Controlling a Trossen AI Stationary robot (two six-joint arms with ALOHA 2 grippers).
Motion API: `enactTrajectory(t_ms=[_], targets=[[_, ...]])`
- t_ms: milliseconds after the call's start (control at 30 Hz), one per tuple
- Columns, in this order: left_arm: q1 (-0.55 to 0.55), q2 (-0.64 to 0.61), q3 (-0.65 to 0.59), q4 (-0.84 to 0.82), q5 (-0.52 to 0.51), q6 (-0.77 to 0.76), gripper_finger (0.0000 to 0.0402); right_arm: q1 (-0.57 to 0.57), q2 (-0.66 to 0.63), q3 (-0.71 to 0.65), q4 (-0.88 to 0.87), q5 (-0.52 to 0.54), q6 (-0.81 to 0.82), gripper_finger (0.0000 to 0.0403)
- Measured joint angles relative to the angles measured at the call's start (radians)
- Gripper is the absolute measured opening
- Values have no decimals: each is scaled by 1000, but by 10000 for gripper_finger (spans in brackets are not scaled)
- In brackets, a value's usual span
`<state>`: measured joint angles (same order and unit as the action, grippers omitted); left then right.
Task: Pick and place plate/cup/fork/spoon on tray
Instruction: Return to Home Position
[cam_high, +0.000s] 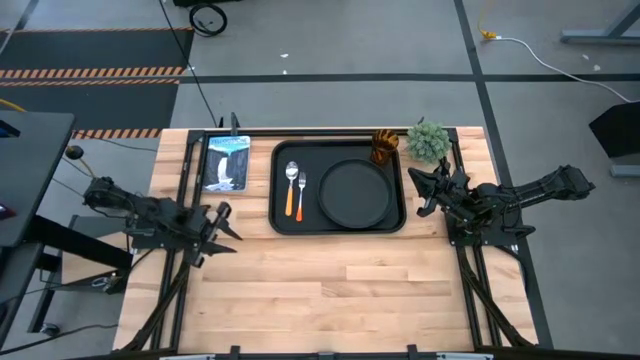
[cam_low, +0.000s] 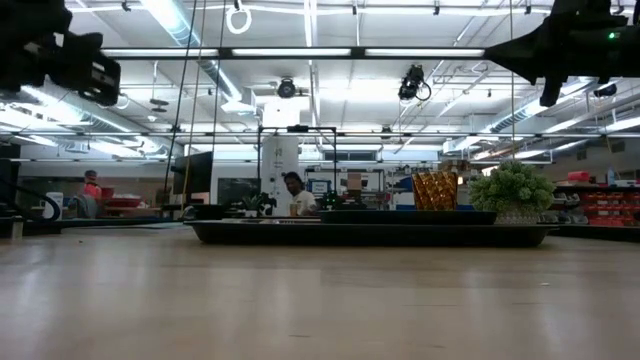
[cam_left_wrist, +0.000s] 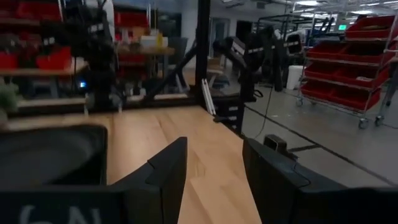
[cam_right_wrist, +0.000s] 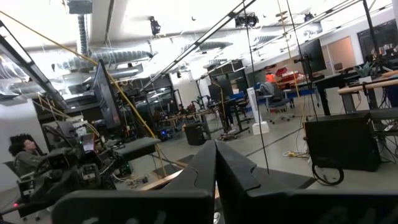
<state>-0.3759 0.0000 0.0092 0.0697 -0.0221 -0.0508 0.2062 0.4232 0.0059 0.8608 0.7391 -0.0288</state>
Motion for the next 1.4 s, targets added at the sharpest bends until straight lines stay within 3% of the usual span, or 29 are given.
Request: enactTrajectory(t_ms=[1400], targets=[[-20,6,-1,-29,-9,-16,165,0,0,0,0,0,0,16]])
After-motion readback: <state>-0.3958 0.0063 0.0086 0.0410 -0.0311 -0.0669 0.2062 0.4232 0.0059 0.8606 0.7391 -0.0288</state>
